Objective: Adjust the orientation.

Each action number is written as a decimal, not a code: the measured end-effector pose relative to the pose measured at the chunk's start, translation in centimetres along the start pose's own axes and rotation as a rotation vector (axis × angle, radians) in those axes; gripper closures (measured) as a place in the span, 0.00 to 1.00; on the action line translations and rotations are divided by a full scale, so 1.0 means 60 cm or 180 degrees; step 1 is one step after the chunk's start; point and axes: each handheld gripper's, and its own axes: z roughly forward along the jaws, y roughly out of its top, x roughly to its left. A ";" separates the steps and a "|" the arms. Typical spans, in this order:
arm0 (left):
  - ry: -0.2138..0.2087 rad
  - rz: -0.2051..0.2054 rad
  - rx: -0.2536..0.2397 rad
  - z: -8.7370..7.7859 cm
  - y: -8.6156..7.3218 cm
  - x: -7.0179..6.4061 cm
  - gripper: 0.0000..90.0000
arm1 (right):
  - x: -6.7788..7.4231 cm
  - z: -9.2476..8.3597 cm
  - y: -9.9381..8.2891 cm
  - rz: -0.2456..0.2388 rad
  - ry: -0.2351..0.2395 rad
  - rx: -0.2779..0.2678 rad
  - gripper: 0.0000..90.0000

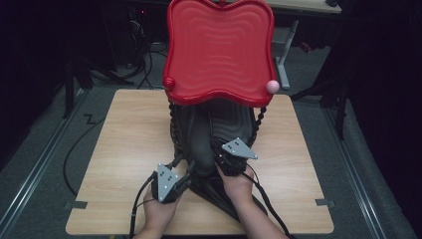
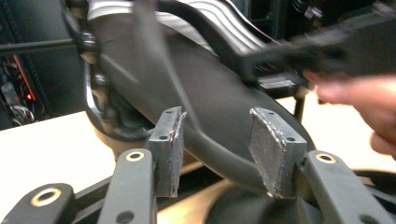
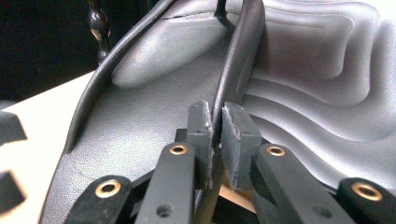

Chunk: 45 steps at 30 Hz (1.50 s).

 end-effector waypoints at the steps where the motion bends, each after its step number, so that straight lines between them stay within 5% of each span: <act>1: 0.0031 0.0023 -0.0016 -0.004 -0.002 -0.007 0.63 | 0.000 0.000 0.000 -0.0004 0.0000 0.0004 0.91; 8: -0.0188 0.0023 0.0149 -0.015 -0.020 -0.053 0.98 | -0.001 0.001 0.001 -0.0010 0.0004 -0.0001 0.90; 13: -0.0260 0.0272 0.0232 -0.004 -0.032 -0.089 1.00 | 0.000 0.001 0.001 0.0011 -0.0008 -0.0005 0.91; 16: -0.0253 0.0298 0.0294 0.012 -0.037 -0.097 1.00 | 0.001 0.001 0.000 0.0019 -0.0015 -0.0009 0.91; 29: -0.0082 0.0200 0.0311 0.042 -0.025 -0.044 1.00 | 0.001 0.012 0.011 -0.0021 -0.0016 -0.0031 0.84; 37: 0.0051 0.0228 0.0231 0.056 -0.012 -0.018 1.00 | 0.002 -0.018 0.014 -0.0013 0.0068 -0.0130 0.77; 42: 0.0097 0.0140 0.0277 0.073 -0.002 0.002 1.00 | -0.014 -0.043 -0.005 -0.0025 0.0090 -0.0128 0.76; 45: 0.0120 0.0226 0.0274 0.081 0.005 0.006 1.00 | -0.025 -0.058 -0.017 -0.0007 0.0084 -0.0114 0.76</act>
